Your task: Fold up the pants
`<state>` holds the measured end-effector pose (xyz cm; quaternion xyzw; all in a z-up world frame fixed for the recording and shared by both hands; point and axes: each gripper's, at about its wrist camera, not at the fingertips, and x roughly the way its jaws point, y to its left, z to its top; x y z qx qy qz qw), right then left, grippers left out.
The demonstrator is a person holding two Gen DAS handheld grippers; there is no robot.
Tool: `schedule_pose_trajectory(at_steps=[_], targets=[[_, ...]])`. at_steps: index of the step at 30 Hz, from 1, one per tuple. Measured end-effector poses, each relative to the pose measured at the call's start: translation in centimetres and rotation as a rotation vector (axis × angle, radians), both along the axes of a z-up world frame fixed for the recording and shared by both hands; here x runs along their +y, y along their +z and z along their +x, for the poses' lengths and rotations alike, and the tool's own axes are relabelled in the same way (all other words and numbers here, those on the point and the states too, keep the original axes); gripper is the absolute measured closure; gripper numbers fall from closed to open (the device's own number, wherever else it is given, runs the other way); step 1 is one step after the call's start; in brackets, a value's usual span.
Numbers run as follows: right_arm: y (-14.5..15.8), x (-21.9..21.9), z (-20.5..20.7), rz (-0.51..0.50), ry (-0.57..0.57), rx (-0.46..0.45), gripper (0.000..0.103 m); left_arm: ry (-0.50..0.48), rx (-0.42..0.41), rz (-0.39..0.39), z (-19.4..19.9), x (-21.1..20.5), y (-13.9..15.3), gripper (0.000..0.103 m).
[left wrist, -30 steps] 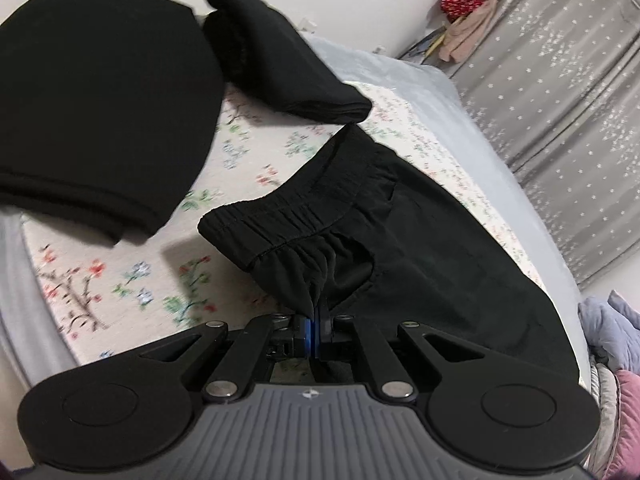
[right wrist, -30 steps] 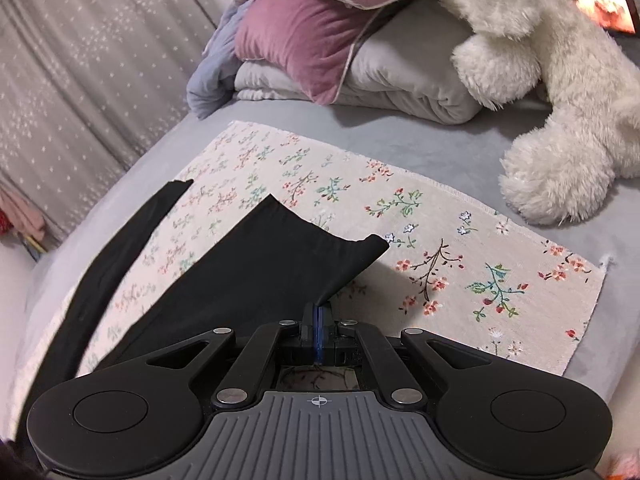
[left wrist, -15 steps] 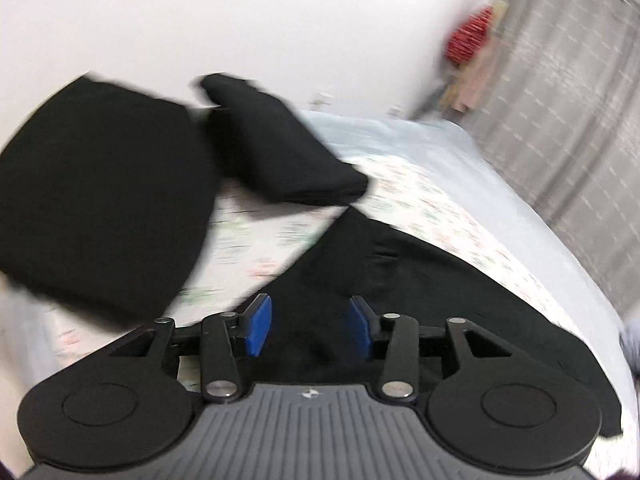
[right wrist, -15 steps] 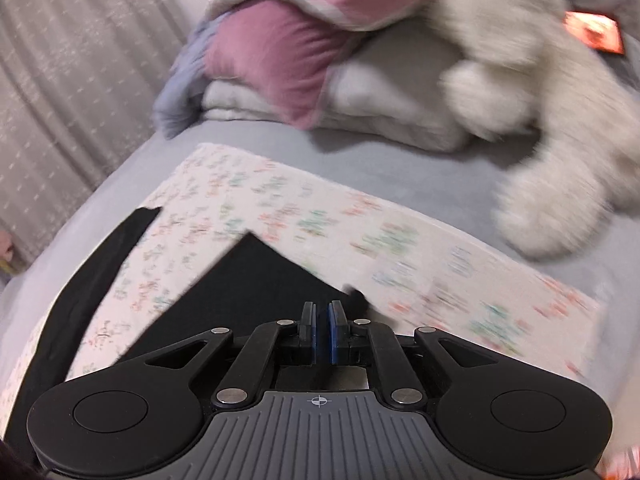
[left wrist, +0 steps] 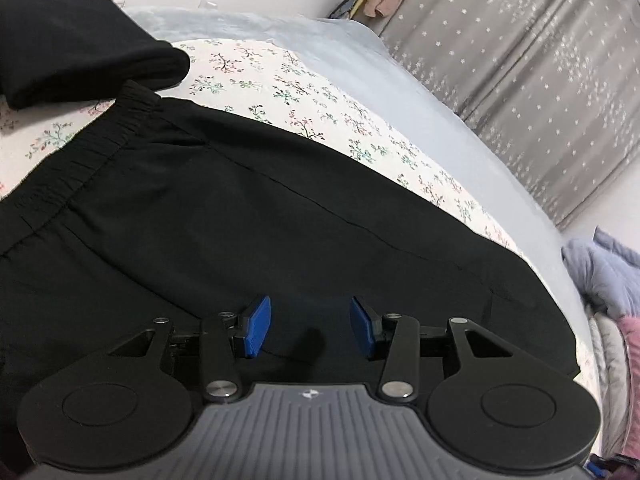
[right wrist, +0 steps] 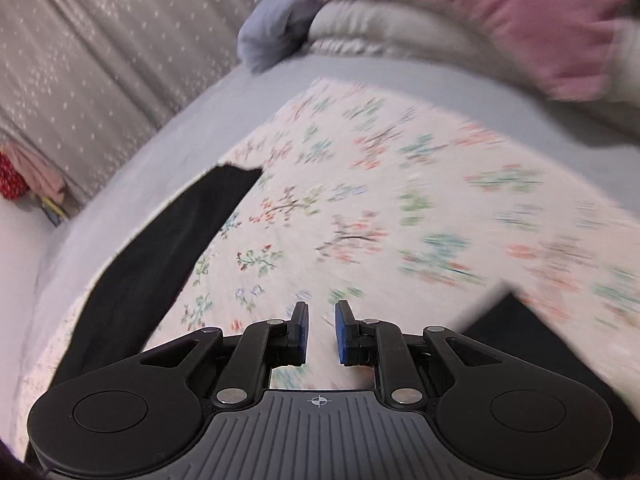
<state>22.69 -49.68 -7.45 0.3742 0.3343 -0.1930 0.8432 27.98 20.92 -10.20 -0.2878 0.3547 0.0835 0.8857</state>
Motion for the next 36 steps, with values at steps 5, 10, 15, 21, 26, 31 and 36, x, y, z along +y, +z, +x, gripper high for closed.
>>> schedule_pose_trajectory(at_steps=[5,10,15,21,26,31,36], targets=[[-2.1,-1.2,6.9,0.084,-0.016,-0.045,0.087,0.020,0.024,0.036,0.4,0.1,-0.4,0.042],[-2.2,-2.7,13.2,0.116,-0.063,-0.102,0.076,0.037,0.058,0.015,1.1,0.2,-1.2,0.042],[-2.8,-1.6,17.5,0.044,-0.060,-0.118,0.069,0.011,0.040,0.050,1.6,-1.2,-1.0,0.040],[-1.8,0.6,18.5,-0.093,0.018,-0.050,0.103,-0.014,0.020,0.049,1.5,-2.3,-1.3,0.040],[2.6,0.7,12.6,-0.254,0.002,-0.059,0.103,-0.040,0.026,-0.008,2.5,-1.3,-1.7,0.040],[3.7,-0.4,7.8,-0.382,-0.033,0.041,0.103,-0.059,0.034,-0.023,2.8,-0.8,-1.7,0.040],[4.0,-1.7,4.1,-0.371,-0.102,0.030,0.103,0.016,0.010,-0.045,2.5,2.0,-0.9,0.040]])
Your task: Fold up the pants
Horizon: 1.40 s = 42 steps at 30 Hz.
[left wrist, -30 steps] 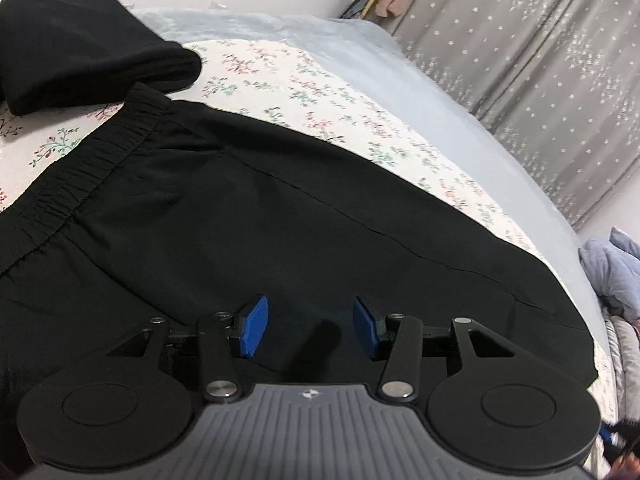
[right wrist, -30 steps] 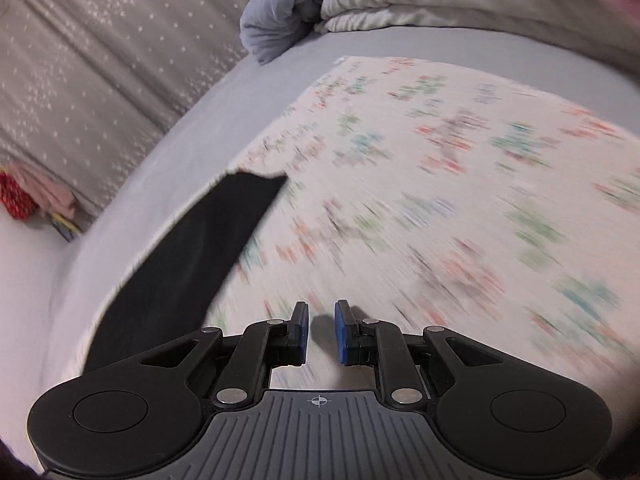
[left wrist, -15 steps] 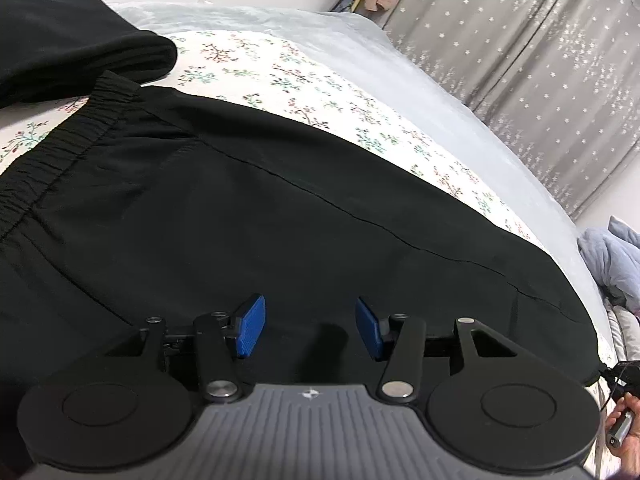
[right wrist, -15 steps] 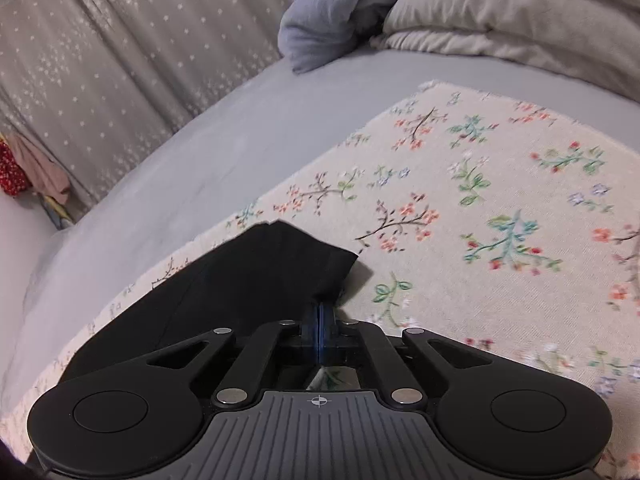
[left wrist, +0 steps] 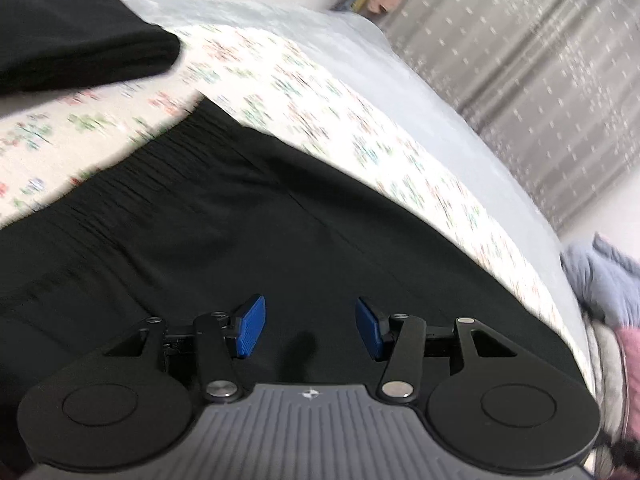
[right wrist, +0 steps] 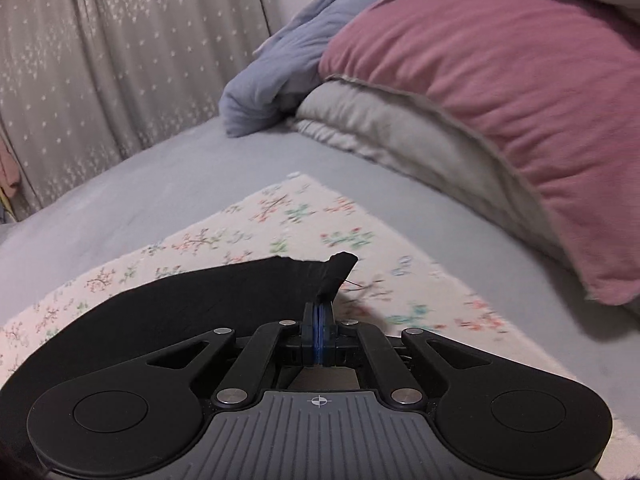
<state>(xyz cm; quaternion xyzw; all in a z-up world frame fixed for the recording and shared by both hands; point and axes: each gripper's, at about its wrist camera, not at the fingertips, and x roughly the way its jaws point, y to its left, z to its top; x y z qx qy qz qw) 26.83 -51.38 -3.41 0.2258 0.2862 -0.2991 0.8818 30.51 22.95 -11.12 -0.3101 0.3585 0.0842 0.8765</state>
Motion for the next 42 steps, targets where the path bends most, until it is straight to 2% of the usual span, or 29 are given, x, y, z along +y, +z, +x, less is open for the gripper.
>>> schedule_pose_trajectory(at_steps=[4,6,7,10,13,15,17,19,20,21,22,23,24,25,27,28,31,32,33,36,38,40,41,42], targets=[[-0.7,-0.5,-0.3,0.051,0.028,0.038,0.103,0.105,0.002,-0.003,-0.1,3.6,0.1,0.035],[-1.8,-0.1,0.3,0.075,0.054,0.099,0.095,0.131,-0.001,-0.019,0.1,5.0,-0.1,0.035],[-2.4,0.2,0.6,0.076,0.059,0.133,0.095,0.144,-0.003,-0.017,0.3,5.5,-0.2,0.035],[-3.3,0.6,0.7,0.056,0.068,0.160,0.095,0.170,0.002,0.020,1.3,6.9,0.2,0.032],[-3.4,0.6,0.7,0.042,0.083,0.171,0.095,0.171,-0.058,0.066,2.0,8.0,1.5,0.020],[-3.2,0.3,0.5,0.029,0.088,0.174,0.094,0.162,-0.085,0.082,2.9,8.7,1.9,0.006],[-3.0,-0.3,0.5,0.032,0.091,0.176,0.093,0.134,-0.077,0.076,4.3,9.1,1.5,0.003],[-2.9,-0.7,0.6,0.042,0.102,0.197,0.088,0.126,-0.052,0.076,5.6,8.9,0.8,0.003],[-2.8,-0.8,0.7,0.039,0.110,0.209,0.079,0.118,-0.045,0.086,6.4,8.7,0.5,0.003],[-2.5,-0.9,1.1,0.023,0.115,0.221,0.067,0.103,-0.042,0.099,6.8,8.2,0.2,0.003],[-2.2,-1.0,1.5,0.000,0.117,0.229,0.059,0.088,-0.037,0.117,7.2,7.8,0.0,0.003],[-1.8,-1.0,2.0,-0.026,0.118,0.231,0.047,0.070,-0.031,0.142,7.6,7.2,-0.2,0.005],[-1.3,-0.9,2.6,-0.053,0.121,0.225,0.042,0.050,-0.028,0.165,7.9,6.8,-0.4,0.013],[-0.8,-0.9,3.3,-0.067,0.130,0.215,0.042,0.032,-0.016,0.199,8.1,6.4,-0.5,0.019],[-0.4,-0.7,5.2,-0.065,0.167,0.197,0.042,0.018,0.018,0.287,8.3,6.0,-1.0,0.041],[-0.4,-0.7,6.5,-0.056,0.187,0.195,0.042,0.015,0.026,0.309,8.4,6.1,-1.1,0.046],[-0.8,-0.4,10.3,-0.069,0.219,0.214,0.042,0.009,0.028,0.314,8.3,6.7,-1.0,0.067],[-1.2,-0.4,11.8,-0.080,0.231,0.228,0.042,-0.005,0.027,0.316,8.3,6.7,-0.9,0.082],[-1.7,-0.4,13.0,-0.091,0.237,0.245,0.041,-0.021,0.028,0.327,8.4,6.5,-0.7,0.088],[-3.8,-1.3,15.3,-0.119,0.227,0.304,0.039,-0.038,0.029,0.381,8.6,5.7,-0.8,0.088],[-5.9,-1.9,15.4,-0.021,0.256,0.335,0.040,-0.043,0.030,0.394,8.7,5.4,-0.9,0.088],[-5.9,-1.7,14.2,-0.009,0.310,0.274,0.076,-0.048,0.031,0.418,8.8,5.1,-0.8,0.088],[-5.5,-1.6,13.6,0.015,0.358,0.237,0.098,-0.048,0.030,0.427,8.7,5.0,-0.6,0.088],[-4.8,-1.2,12.6,0.016,0.392,0.196,0.097,-0.046,0.029,0.431,8.7,5.0,-0.6,0.088]])
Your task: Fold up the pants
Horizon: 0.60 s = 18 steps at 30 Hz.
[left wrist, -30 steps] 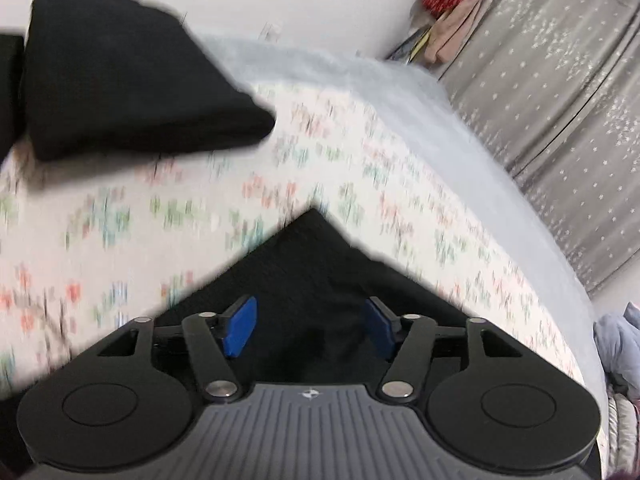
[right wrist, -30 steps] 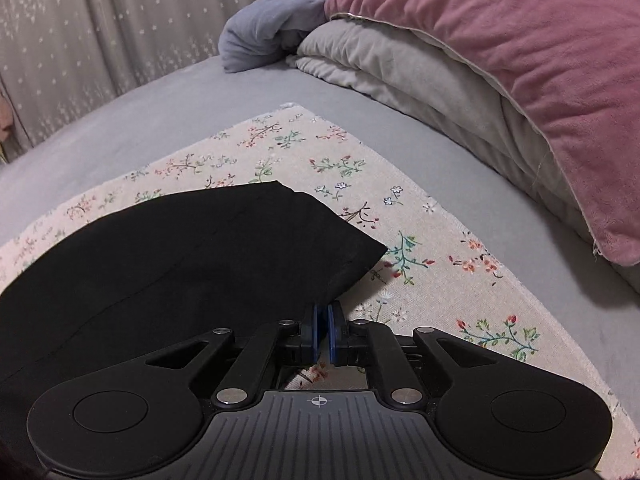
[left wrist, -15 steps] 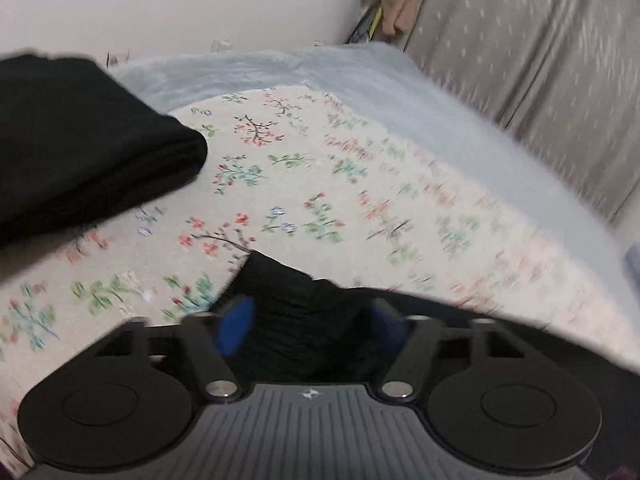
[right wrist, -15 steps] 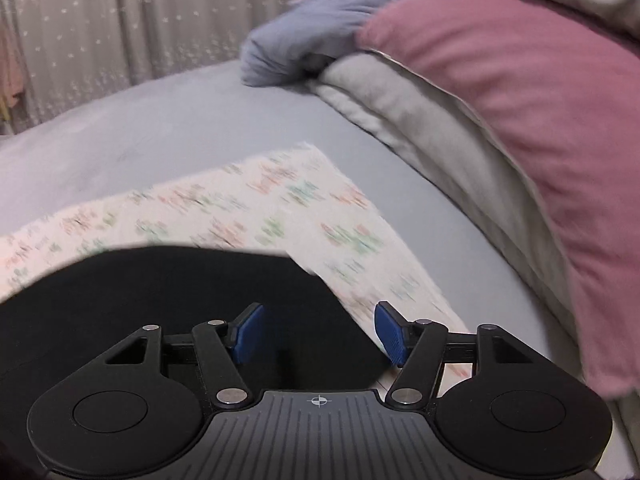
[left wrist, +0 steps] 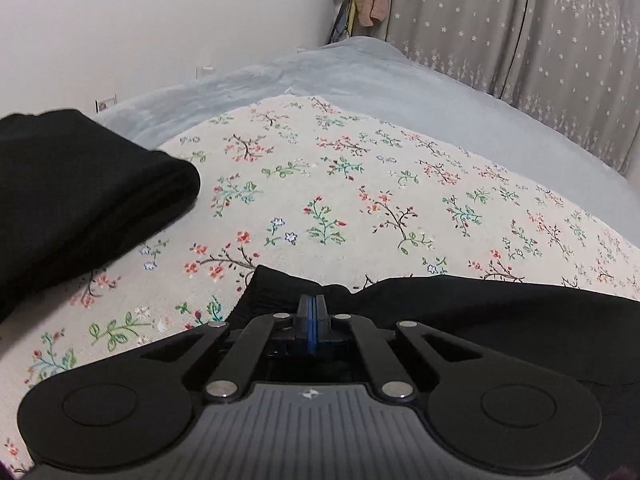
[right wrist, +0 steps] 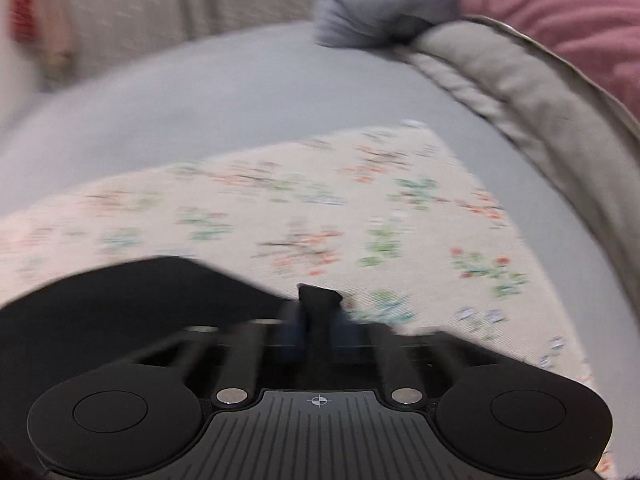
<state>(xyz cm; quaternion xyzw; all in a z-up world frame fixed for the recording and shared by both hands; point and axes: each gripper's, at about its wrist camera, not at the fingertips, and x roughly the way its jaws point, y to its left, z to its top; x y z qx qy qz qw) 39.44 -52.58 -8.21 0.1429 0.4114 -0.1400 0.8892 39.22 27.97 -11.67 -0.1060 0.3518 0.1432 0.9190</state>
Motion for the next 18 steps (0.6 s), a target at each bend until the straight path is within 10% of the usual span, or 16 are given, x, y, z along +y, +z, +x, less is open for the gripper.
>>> schedule_pose_trajectory(at_steps=[5,11,18], targets=[[3.1,6.0,-7.2,-0.121,0.257,-0.125,0.097,0.014,-0.005,-0.007,-0.5,0.1,0.4,0.088],[1.6,13.6,-15.0,-0.347,0.519,-0.045,0.094,0.007,0.005,-0.010,-0.5,-0.2,0.3,0.088],[1.0,16.5,-18.5,-0.277,0.686,0.058,0.075,-0.009,0.009,-0.029,-0.3,-0.4,0.2,0.088]])
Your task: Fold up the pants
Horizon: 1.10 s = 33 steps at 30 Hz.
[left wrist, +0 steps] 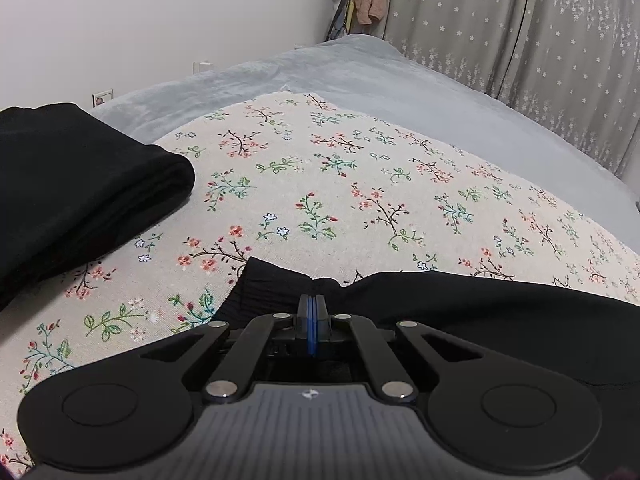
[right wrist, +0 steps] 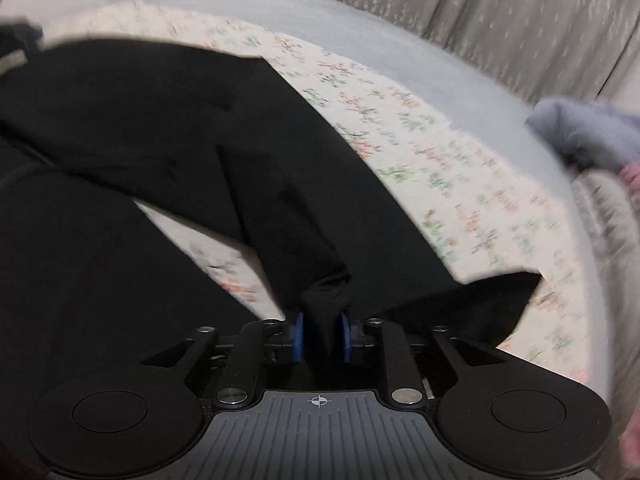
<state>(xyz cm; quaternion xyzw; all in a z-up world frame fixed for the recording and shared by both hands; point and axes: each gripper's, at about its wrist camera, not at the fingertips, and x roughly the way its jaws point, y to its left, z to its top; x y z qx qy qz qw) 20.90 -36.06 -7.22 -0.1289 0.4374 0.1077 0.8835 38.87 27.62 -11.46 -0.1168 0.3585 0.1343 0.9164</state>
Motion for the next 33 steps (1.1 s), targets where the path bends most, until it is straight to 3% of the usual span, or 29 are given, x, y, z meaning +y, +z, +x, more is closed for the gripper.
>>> schedule_pose_trajectory(at_steps=[3,6,9,13,15,18,21,22,23,24,25,26,29,31,32,33], targets=[[2.3,-0.1,-1.2,0.165,0.091,-0.001,0.065,-0.001,0.005,-0.006,0.0,0.1,-0.1,0.088],[4.3,-1.4,-1.5,0.192,0.044,-0.106,0.049,0.000,0.007,-0.015,0.0,0.1,-0.2,0.088],[3.8,-3.1,-0.5,0.180,0.003,-0.108,0.049,-0.004,0.010,-0.020,0.0,0.1,-0.2,0.088],[1.0,-2.8,-0.6,0.139,0.090,-0.019,0.049,0.000,0.008,-0.039,0.0,0.4,-0.2,0.088],[-0.2,-2.5,-1.1,0.139,0.098,0.012,0.053,0.000,0.007,-0.038,0.0,0.4,-0.3,0.088],[-0.6,-2.3,-1.9,0.193,0.109,0.028,0.075,0.000,0.000,-0.025,0.0,0.2,-0.2,0.088],[-0.3,-1.6,-2.2,0.169,0.131,0.030,0.082,0.003,-0.008,-0.024,0.0,0.2,-0.2,0.088],[-0.3,-1.8,-2.1,0.136,0.136,0.020,0.080,0.005,-0.009,-0.029,0.0,0.2,-0.2,0.088],[-0.2,-1.7,-2.3,0.112,0.136,-0.003,0.070,0.007,-0.010,-0.037,0.0,0.4,-0.2,0.088],[-0.1,-1.6,-2.5,0.089,0.126,-0.027,0.051,0.009,-0.011,-0.045,0.0,0.5,-0.2,0.088],[-0.2,-1.1,-3.0,0.066,0.119,-0.042,0.038,0.010,-0.011,-0.049,0.0,0.5,-0.2,0.088],[-0.4,-0.9,-3.3,0.051,0.129,-0.051,0.034,0.010,-0.011,-0.051,0.0,0.6,-0.2,0.088],[-1.3,-0.5,-3.7,0.045,0.170,-0.034,0.041,0.010,-0.010,-0.057,0.0,0.6,-0.2,0.088],[-2.0,-0.7,-3.3,0.023,0.153,-0.023,0.070,0.013,-0.012,-0.067,0.0,0.6,-0.2,0.088],[-2.1,-0.8,-3.0,0.021,0.140,-0.019,0.097,0.013,-0.012,-0.068,0.1,0.7,-0.2,0.088],[-1.9,-1.1,-2.7,0.029,0.119,-0.025,0.101,0.013,-0.013,-0.066,0.1,0.7,-0.2,0.088]])
